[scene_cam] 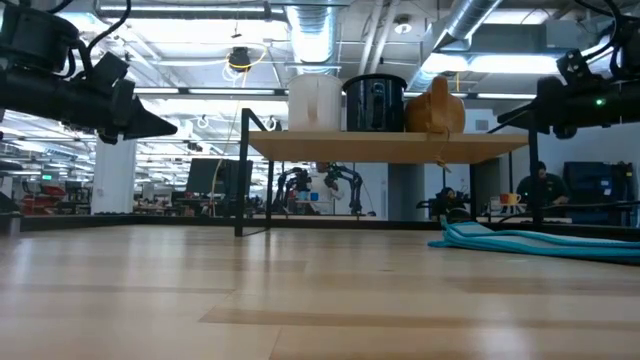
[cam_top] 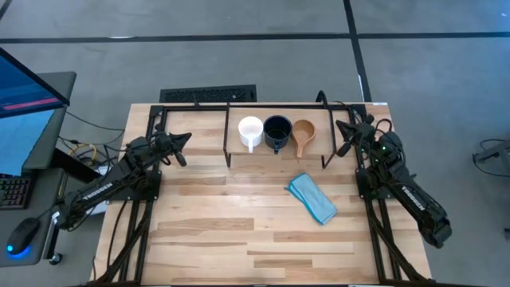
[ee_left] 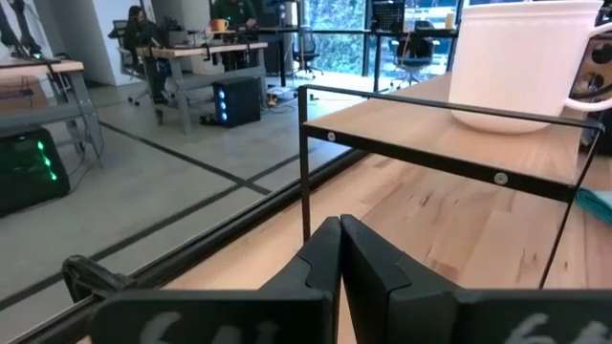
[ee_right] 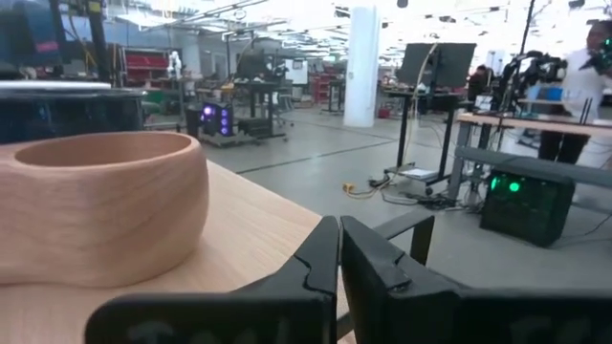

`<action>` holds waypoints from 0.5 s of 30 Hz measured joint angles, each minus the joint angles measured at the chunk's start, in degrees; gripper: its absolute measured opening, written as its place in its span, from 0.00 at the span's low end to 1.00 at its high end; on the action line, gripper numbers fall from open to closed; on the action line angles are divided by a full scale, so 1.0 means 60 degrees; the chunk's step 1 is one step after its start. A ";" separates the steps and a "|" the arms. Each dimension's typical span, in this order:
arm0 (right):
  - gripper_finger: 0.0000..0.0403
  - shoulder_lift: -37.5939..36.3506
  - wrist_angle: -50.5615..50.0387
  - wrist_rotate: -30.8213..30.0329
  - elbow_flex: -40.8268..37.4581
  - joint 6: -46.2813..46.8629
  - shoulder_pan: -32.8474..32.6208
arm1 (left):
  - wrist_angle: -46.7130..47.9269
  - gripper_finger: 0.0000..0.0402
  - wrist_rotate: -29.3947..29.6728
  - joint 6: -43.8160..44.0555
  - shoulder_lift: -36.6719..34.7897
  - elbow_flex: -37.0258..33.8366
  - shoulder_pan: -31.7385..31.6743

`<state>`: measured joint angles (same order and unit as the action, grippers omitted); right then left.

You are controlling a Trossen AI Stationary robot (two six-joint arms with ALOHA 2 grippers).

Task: Stack small to large cups/mugs on shelf
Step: Return to Home Position

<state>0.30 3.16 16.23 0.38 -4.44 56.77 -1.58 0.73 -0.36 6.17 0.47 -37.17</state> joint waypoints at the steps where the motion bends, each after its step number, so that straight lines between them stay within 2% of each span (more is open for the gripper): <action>1: 0.09 0.0000 0.0003 0.0000 0.0000 0.0109 0.0000 | 0.0000 0.00 0.0000 -0.0001 0.0000 0.0000 0.0000; 15: 0.08 0.0000 0.0002 0.0000 -0.0004 0.0242 0.0000 | 0.0000 0.00 0.0004 0.0080 -0.0007 0.0000 0.0000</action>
<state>0.30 3.17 16.23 0.36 -2.98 56.77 -1.58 0.75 0.12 6.13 0.47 -37.17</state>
